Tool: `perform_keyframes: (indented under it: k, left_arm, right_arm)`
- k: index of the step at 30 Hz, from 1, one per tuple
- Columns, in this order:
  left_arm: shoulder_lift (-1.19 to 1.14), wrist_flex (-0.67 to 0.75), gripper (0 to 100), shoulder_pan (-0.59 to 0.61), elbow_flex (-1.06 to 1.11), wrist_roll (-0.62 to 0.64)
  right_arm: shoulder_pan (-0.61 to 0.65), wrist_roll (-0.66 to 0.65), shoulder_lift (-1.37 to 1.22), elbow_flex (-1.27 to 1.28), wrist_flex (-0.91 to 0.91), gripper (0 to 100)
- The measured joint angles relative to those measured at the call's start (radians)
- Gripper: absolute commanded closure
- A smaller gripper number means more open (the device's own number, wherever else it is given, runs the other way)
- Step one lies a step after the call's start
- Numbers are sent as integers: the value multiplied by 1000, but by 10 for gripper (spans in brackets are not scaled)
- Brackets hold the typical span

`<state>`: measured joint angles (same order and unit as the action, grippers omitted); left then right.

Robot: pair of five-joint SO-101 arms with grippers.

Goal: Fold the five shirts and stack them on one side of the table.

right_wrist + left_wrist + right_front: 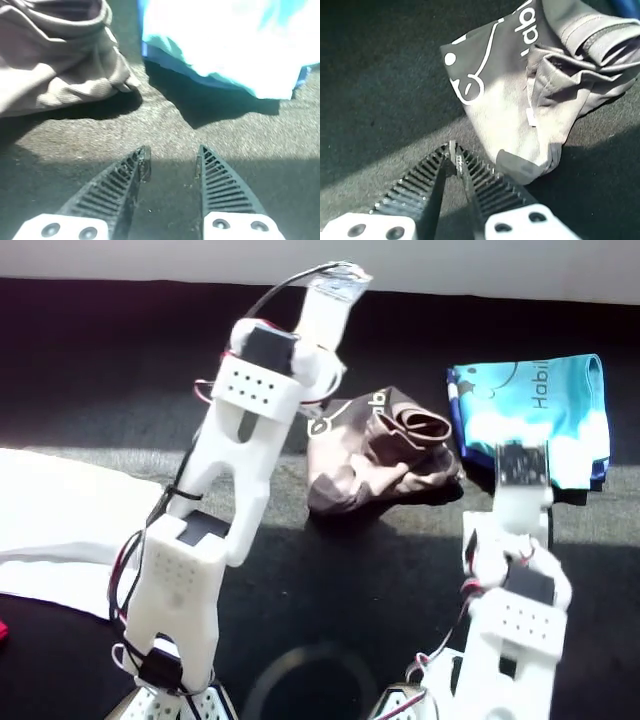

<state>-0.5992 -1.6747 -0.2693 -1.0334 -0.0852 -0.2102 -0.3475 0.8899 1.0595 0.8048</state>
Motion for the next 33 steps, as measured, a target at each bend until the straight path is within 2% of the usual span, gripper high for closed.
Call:
perform_keyframes:
  k: [3, 8, 13, 17, 23, 30, 33]
  left_arm:
    - [49, -60, 991, 58, 0, 0]
    - [84, -78, 991, 201, 29, 0]
    - [166, -81, 991, 334, 190, 0]
    - [250, -83, 991, 413, 330, 0]
    - [308, -55, 991, 482, 459, 0]
    - [308, 11, 991, 502, 545, 0]
    - [308, 37, 991, 502, 551, 2]
  right_arm:
    - [118, 55, -247, -232, 51, 847]
    - [318, 161, -664, -620, 103, 847]
    - [489, 203, -1014, -993, 198, 847]
    - [578, 204, -1232, -1270, 273, 847]
    - [578, 204, -1519, -1554, 385, 847]
    - [462, 204, -1574, -1771, 683, 847]
    - [425, 150, -1574, -1801, 783, 847]
